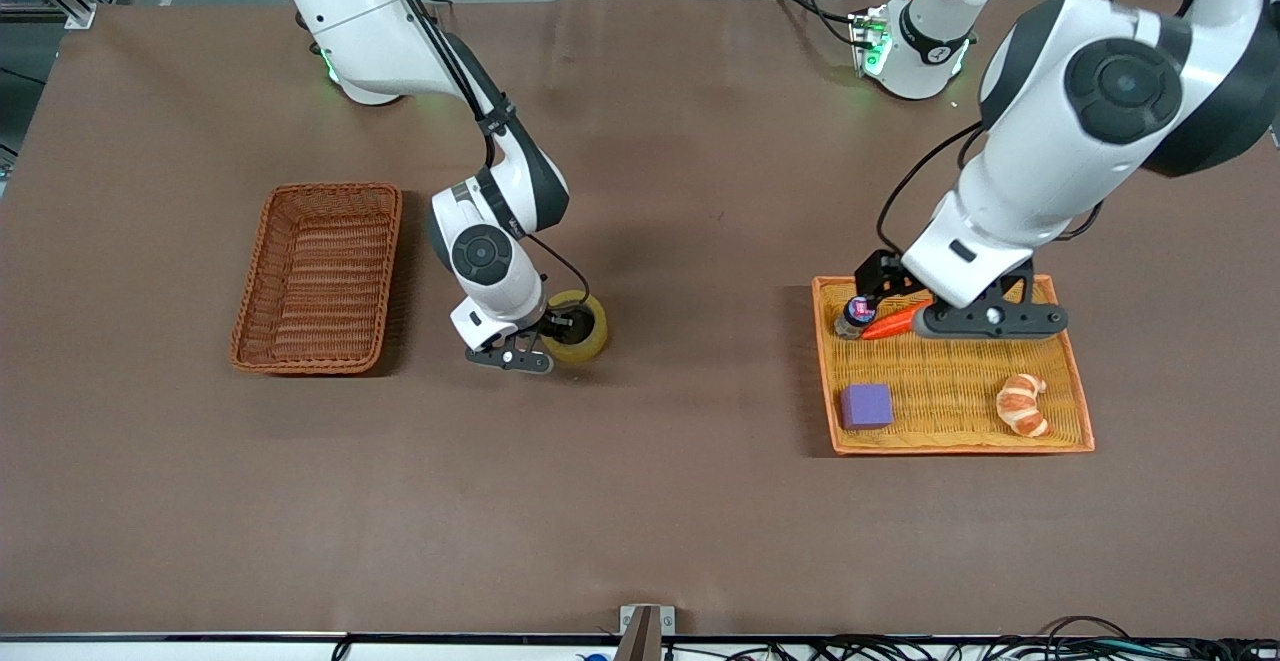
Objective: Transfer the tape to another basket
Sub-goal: 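Hand the tape from the left gripper to the right gripper, then carry the tape with the right gripper while the left gripper withdraws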
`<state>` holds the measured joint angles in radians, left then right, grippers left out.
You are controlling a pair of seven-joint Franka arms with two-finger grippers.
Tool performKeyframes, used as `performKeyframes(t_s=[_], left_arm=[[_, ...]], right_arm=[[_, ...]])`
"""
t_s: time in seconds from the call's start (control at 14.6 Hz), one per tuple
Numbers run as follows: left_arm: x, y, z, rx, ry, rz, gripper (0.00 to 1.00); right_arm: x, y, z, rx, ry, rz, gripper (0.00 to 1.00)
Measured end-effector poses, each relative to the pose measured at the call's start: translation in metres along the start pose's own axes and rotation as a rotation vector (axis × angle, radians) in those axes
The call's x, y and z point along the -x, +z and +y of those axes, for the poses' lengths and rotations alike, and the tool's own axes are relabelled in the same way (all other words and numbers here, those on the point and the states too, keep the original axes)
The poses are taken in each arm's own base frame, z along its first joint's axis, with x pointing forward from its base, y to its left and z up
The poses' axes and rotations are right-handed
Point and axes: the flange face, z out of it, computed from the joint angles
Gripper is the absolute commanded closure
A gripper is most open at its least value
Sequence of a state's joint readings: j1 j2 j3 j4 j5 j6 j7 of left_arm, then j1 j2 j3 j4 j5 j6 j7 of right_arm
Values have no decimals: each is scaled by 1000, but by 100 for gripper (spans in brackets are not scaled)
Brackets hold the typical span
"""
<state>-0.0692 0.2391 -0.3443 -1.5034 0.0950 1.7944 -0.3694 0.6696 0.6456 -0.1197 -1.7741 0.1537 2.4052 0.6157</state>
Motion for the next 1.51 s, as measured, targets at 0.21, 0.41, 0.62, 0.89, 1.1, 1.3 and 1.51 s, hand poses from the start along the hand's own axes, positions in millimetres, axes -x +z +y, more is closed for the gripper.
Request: performKeyframes(t_s=[0.21,0.41,0.62,0.89,1.1,1.3,1.51], left_arm=[[17,-22,-11,22,34,13,0],[26,-30,-44,38,-11,8,0],[25,-26,-91,47,-63,-8,0],[33,-21,-110,8,-74,-24,0],[39,-19,-116,-16,-77,-58,0],[39,-20,-123,-17,-81,-58,0],[39,-21,-124,-17,-82,-55,0]], right_arm=[[-1,-1,1,1,10,1,100],[-9,-6,13,24,36,-25,100],[-35,-53,49,56,38,-61,100],[-66,-148,143,88,-21,-85,100],[-66,-180,235,110,-91,-98,100],[-55,-180,334,69,-151,-141,100],[-42,-157,389,44,-200,-167,99]])
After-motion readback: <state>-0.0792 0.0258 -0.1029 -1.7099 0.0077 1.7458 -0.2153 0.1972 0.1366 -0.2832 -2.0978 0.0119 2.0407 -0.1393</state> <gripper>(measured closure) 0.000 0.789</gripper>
